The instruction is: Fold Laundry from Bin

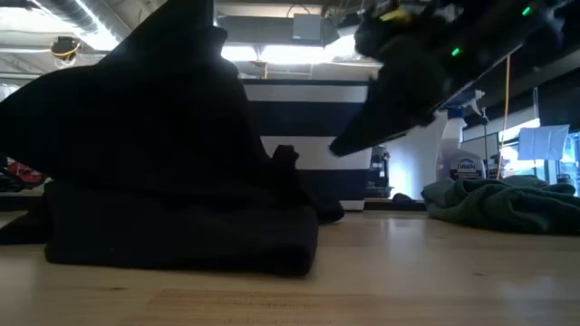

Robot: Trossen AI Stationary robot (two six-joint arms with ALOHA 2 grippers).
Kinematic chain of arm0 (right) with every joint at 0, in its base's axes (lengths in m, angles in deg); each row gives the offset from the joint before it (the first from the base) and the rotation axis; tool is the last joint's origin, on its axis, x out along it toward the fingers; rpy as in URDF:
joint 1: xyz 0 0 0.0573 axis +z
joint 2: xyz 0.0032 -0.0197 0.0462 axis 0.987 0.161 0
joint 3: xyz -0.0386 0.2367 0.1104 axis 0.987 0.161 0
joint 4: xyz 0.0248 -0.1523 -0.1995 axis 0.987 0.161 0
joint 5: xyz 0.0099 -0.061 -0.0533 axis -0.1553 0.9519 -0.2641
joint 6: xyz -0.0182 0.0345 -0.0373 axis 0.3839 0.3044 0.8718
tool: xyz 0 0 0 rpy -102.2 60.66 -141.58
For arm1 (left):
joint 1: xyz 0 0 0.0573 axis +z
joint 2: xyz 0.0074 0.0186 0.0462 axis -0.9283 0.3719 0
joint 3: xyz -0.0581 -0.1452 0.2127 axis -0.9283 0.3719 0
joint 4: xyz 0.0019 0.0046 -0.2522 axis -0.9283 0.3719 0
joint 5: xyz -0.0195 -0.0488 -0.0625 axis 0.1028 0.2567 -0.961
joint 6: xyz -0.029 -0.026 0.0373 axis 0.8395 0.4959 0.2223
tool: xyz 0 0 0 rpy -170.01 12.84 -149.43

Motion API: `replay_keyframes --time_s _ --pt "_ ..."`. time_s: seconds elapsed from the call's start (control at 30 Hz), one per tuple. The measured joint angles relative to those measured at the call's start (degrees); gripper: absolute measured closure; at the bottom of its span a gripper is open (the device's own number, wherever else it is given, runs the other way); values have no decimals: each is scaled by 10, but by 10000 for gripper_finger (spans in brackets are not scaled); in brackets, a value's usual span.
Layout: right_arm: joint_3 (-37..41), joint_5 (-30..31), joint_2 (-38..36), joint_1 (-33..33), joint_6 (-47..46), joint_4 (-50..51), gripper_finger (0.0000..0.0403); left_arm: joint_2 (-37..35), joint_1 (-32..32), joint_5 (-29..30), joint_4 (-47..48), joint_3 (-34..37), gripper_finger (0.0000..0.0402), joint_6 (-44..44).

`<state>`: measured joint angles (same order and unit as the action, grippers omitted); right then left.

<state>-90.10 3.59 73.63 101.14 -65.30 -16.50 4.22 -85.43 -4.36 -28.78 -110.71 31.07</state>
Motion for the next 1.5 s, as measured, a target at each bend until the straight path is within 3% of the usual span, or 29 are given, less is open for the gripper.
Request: replay_keyframes --time_s 0.27,0.4,0.47,0.57,0.63,0.83,1.07,1.33,1.4,1.5 --pt "-3 -31 97 -49 -15 -122 258 4 0 -1 0 0 401 -15" --pt "-10 -64 115 -64 -44 -134 263 4 0 -1 0 0 401 -15" --pt "-10 -66 117 -66 -45 -127 285 4 0 -1 -1 0 401 -15" --pt "-10 -80 111 -67 -46 -121 354 4 0 -2 -2 0 394 -15" --pt "-10 -88 97 -67 -43 -122 389 4 0 -2 -5 0 389 -14" --pt "-10 -60 15 -66 10 -103 393 4 0 1 -4 0 385 -24" --pt "-11 -45 -149 -66 60 -85 401 4 0 6 33 0 361 -11" --pt "-25 -82 -271 -52 15 -81 401 4 0 -43 181 0 285 114" --pt "-41 -84 -276 -49 15 -83 401 2 0 -86 175 0 273 173" --pt "-70 -92 -272 -49 14 -80 401 2 -1 -131 94 0 263 211"
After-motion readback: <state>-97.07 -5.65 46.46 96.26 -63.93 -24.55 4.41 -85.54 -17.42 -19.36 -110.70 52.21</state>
